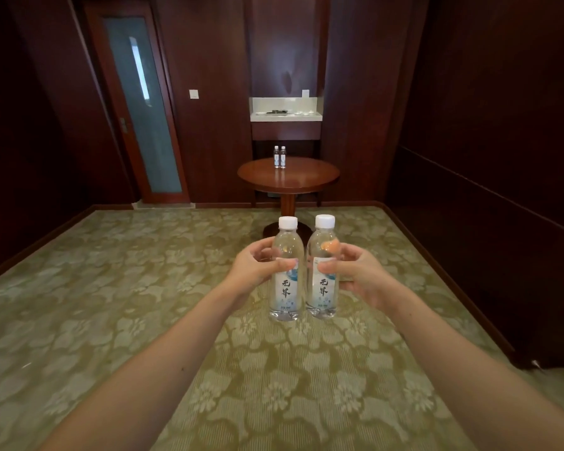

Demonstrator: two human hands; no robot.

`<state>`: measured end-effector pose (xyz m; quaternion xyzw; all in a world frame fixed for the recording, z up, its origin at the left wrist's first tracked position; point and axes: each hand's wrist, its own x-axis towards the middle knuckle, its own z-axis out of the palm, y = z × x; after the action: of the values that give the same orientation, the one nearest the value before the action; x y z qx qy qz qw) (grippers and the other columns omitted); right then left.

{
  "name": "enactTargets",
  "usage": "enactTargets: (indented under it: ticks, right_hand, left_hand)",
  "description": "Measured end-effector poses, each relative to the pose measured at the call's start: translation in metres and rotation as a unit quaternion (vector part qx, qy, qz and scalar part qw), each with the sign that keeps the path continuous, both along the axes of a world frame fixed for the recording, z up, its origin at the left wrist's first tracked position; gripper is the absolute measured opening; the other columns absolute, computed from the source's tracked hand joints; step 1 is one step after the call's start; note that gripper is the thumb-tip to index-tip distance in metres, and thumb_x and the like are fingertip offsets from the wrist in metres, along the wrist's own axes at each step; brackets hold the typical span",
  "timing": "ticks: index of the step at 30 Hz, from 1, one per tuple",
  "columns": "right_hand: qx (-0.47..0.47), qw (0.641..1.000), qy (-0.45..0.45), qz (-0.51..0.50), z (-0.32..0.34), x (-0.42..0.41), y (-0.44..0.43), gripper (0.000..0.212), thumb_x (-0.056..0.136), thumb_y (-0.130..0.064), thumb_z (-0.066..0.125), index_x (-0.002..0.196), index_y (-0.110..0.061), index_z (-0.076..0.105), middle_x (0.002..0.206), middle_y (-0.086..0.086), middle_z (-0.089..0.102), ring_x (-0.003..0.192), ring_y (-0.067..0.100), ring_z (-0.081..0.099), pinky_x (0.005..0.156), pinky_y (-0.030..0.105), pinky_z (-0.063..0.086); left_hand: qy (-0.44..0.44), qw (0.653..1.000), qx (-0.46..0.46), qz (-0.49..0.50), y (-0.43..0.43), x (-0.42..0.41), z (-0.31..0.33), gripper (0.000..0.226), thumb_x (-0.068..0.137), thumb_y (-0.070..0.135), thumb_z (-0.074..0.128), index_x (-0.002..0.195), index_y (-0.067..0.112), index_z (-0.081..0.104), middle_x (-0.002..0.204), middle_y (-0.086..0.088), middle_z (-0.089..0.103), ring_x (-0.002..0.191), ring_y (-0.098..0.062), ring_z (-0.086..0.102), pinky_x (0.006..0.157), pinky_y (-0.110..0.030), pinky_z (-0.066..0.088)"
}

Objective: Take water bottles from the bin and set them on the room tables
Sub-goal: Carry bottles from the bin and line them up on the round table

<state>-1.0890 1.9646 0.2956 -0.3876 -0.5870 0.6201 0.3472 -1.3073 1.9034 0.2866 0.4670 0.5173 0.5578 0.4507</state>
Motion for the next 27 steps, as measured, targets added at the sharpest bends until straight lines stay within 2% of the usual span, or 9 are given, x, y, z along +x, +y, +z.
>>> enactTargets:
  ticks: [4, 6, 9, 13, 16, 19, 23, 27]
  right_hand:
    - [0.001, 1.000, 0.007, -0.002, -0.002, -0.022, 0.112, 0.060, 0.066, -0.010, 0.087, 0.121, -0.015, 0.065, 0.108, 0.003, 0.076, 0.096, 0.021, 0.074, 0.083, 0.040, 0.059]
    - [0.004, 1.000, 0.008, 0.002, 0.003, -0.030, 0.170, 0.058, 0.067, -0.009, 0.087, 0.121, -0.015, 0.065, 0.108, 0.005, 0.075, 0.095, 0.022, 0.074, 0.083, 0.041, 0.060]
    - [0.011, 1.000, 0.005, 0.011, 0.011, -0.042, 0.252, 0.055, 0.069, -0.009, 0.086, 0.119, -0.014, 0.065, 0.111, 0.007, 0.074, 0.094, 0.022, 0.074, 0.081, 0.042, 0.061]
    - [0.003, 1.000, -0.005, 0.020, 0.012, -0.055, 0.348, 0.062, 0.063, -0.016, 0.090, 0.120, -0.015, 0.065, 0.113, 0.006, 0.073, 0.095, 0.022, 0.074, 0.078, 0.039, 0.060]
    - [0.005, 1.000, -0.014, 0.022, 0.010, -0.063, 0.416, 0.062, 0.065, -0.016, 0.090, 0.122, -0.015, 0.065, 0.111, 0.003, 0.074, 0.096, 0.019, 0.074, 0.077, 0.036, 0.059]
    - [0.000, 1.000, -0.016, 0.018, 0.003, -0.073, 0.486, 0.055, 0.070, -0.014, 0.087, 0.120, -0.016, 0.065, 0.108, 0.000, 0.075, 0.094, 0.016, 0.074, 0.072, 0.033, 0.057]
    - [0.006, 1.000, -0.027, 0.011, -0.001, -0.094, 0.589, 0.053, 0.070, -0.016, 0.088, 0.118, -0.018, 0.066, 0.112, 0.001, 0.073, 0.101, 0.019, 0.072, 0.084, 0.039, 0.057]
    - [0.011, 1.000, -0.025, -0.001, 0.000, -0.120, 0.699, 0.060, 0.066, -0.018, 0.090, 0.120, -0.017, 0.065, 0.116, 0.003, 0.073, 0.101, 0.021, 0.073, 0.091, 0.045, 0.057]
  left_hand:
    - [-0.006, 1.000, 0.007, 0.022, 0.110, -0.017, -0.005, 0.073, 0.054, 0.025, 0.092, 0.122, 0.027, 0.065, 0.124, -0.010, 0.067, 0.111, -0.024, 0.067, 0.095, -0.044, 0.055]
    - [-0.008, 0.999, 0.008, 0.031, 0.166, -0.026, -0.002, 0.069, 0.057, 0.021, 0.092, 0.121, 0.026, 0.066, 0.126, -0.012, 0.065, 0.111, -0.027, 0.067, 0.092, -0.043, 0.057]
    - [-0.013, 0.999, 0.007, 0.045, 0.242, -0.035, 0.004, 0.064, 0.059, 0.019, 0.091, 0.118, 0.029, 0.066, 0.124, -0.009, 0.067, 0.109, -0.026, 0.068, 0.089, -0.044, 0.058]
    - [-0.017, 0.999, -0.006, 0.050, 0.330, -0.047, 0.004, 0.077, 0.051, 0.030, 0.093, 0.122, 0.027, 0.064, 0.120, -0.003, 0.069, 0.108, -0.023, 0.069, 0.095, -0.050, 0.054]
    - [-0.019, 0.999, -0.012, 0.050, 0.397, -0.056, 0.001, 0.072, 0.053, 0.029, 0.093, 0.120, 0.026, 0.066, 0.120, -0.005, 0.069, 0.108, -0.024, 0.069, 0.096, -0.049, 0.054]
    - [-0.019, 0.999, -0.014, 0.044, 0.469, -0.066, -0.006, 0.064, 0.063, 0.020, 0.091, 0.122, 0.024, 0.065, 0.120, -0.004, 0.069, 0.107, -0.021, 0.069, 0.093, -0.042, 0.056]
    - [-0.023, 0.999, -0.008, 0.035, 0.574, -0.085, -0.009, 0.056, 0.070, 0.014, 0.086, 0.121, 0.024, 0.066, 0.115, 0.000, 0.072, 0.104, -0.019, 0.070, 0.086, -0.035, 0.058]
    - [-0.014, 1.000, -0.009, 0.021, 0.687, -0.117, -0.007, 0.064, 0.066, 0.020, 0.089, 0.125, 0.026, 0.064, 0.111, 0.006, 0.073, 0.107, -0.015, 0.069, 0.096, -0.040, 0.055]
